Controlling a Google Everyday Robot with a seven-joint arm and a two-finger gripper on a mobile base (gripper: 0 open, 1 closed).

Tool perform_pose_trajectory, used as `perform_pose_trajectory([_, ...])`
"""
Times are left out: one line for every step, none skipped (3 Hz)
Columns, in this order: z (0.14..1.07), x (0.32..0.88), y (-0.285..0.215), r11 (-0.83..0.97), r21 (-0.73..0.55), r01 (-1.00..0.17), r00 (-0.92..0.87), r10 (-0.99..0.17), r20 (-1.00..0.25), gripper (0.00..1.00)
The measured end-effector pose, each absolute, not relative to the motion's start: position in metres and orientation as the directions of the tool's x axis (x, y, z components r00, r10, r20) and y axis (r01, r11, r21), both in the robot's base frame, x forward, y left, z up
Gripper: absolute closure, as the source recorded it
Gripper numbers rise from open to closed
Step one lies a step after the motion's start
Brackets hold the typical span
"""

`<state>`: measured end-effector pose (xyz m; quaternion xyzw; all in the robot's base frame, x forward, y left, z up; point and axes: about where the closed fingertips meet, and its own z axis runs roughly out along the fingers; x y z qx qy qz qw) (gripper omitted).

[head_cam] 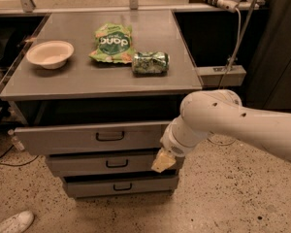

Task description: Close top drawer

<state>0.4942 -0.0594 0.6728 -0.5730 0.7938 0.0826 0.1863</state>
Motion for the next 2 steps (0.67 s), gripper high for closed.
perform_pose_trajectory([0.673,0.498,-0.056,0.318,-0.087,-0.944,-0.262,-0.885,-0.385,0.64])
perform_pose_trajectory([0.674,0.519,-0.042,0.292,-0.108,-0.950,-0.228,-0.890,-0.396,0.87])
